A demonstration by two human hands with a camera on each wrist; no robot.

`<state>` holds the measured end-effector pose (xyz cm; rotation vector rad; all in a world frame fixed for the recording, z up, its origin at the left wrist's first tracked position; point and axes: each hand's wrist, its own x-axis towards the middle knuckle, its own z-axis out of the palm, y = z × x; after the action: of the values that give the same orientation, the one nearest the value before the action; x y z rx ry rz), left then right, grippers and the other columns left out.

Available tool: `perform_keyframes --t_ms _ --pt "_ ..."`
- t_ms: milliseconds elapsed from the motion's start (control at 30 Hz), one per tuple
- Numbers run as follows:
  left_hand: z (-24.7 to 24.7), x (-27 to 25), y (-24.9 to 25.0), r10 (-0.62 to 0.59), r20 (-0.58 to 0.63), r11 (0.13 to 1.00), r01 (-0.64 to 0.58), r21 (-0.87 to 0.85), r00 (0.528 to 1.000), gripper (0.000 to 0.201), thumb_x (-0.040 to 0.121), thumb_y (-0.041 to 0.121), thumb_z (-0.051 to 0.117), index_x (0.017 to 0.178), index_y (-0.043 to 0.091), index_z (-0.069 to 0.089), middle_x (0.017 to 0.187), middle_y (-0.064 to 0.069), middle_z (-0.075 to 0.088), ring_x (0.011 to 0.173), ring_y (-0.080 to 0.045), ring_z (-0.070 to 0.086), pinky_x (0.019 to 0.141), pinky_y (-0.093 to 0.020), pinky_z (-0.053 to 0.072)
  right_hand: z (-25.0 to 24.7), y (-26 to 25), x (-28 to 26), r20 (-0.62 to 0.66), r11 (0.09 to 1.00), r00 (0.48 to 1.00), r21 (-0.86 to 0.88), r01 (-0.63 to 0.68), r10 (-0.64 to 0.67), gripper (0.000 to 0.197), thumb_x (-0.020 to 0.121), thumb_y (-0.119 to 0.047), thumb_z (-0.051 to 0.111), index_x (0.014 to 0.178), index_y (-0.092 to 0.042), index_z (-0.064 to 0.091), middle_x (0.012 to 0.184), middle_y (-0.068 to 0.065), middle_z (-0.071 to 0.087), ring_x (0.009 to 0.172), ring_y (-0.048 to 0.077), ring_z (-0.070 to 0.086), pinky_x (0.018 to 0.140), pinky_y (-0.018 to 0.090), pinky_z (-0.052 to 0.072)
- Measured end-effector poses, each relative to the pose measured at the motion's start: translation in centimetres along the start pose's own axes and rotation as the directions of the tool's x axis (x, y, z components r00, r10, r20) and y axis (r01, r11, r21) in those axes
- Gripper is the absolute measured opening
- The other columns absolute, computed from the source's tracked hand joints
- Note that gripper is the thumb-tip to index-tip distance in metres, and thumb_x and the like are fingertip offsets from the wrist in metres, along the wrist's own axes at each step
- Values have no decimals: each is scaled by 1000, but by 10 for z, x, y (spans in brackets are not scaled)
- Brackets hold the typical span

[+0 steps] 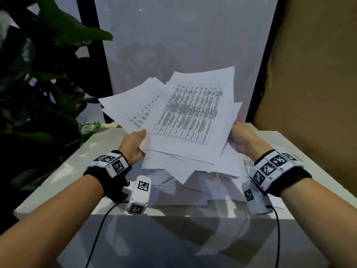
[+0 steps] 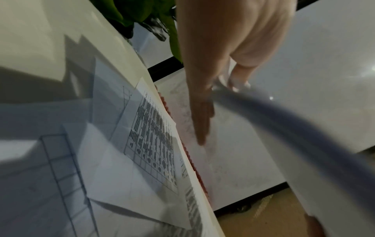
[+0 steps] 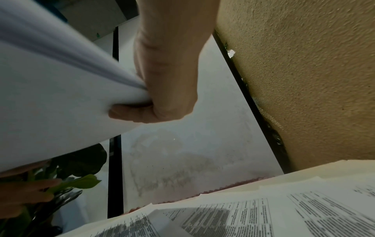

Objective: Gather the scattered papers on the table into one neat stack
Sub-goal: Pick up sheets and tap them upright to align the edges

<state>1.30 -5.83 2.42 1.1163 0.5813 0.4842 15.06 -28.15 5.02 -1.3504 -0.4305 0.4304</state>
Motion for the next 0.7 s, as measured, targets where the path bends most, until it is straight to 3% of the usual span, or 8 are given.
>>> perform_keyframes --t_ms 67,167,267,367,500,567,633,700 --pt "1 -5 0 -25 90 1000 26 -14 996 31 100 19 42 122 -1 52 98 -12 69 80 -25 67 58 -30 60 -1 1 -1 84 999 996 47 10 -14 42 95 1 39 73 -15 72 59 -9 72 55 3 69 52 17 56" --pt "8 -11 -7 26 127 991 -42 126 992 35 95 9 50 128 -1 51 123 -15 62 97 -30 64 74 -34 60 -4 8 -4 141 991 988 124 41 -59 52 91 -8 48 50 -24 74 56 -9 71 53 3 68 48 18 55" --pt "11 -15 -11 157 60 944 -167 283 986 41 90 1 57 130 -4 50 129 -15 59 108 -29 61 92 -33 48 -4 11 -7 148 996 988 85 30 -42 22 75 -23 63 57 -23 75 62 -7 73 57 6 70 49 20 55" --pt "11 -17 -4 244 44 918 -245 312 969 42 89 -1 57 130 -4 48 128 -15 59 106 -26 59 92 -32 46 -9 6 -1 99 970 994 233 -64 42 45 98 -26 40 67 -16 71 61 -2 73 54 10 69 46 22 56" --pt "8 -24 4 314 -12 899 -293 326 949 45 90 -2 55 130 -18 41 133 -31 50 124 -47 47 103 -45 42 -22 -10 1 168 949 979 272 -161 117 67 86 -69 25 81 -17 67 55 -3 68 46 9 64 41 18 51" --pt "6 -29 6 339 -3 896 -322 305 941 43 91 -3 53 123 -28 39 125 -38 51 119 -53 46 96 -42 39 -24 -17 -1 174 985 974 72 -159 144 52 75 -61 47 94 -15 63 58 -2 67 48 10 64 49 22 55" --pt "3 -33 7 368 11 876 -350 331 930 27 90 0 56 101 -24 55 97 -29 65 94 -42 64 96 -49 44 -24 -17 3 124 982 980 -125 -142 157 35 73 -33 67 100 -13 62 75 4 68 62 14 66 57 27 59" --pt "0 -36 6 393 -3 839 -357 412 920 33 89 5 59 86 -27 53 81 -43 56 85 -43 63 87 -52 43 -18 -17 8 54 947 988 -295 -124 146 20 79 -8 68 97 -7 58 85 9 62 74 20 61 64 31 56"
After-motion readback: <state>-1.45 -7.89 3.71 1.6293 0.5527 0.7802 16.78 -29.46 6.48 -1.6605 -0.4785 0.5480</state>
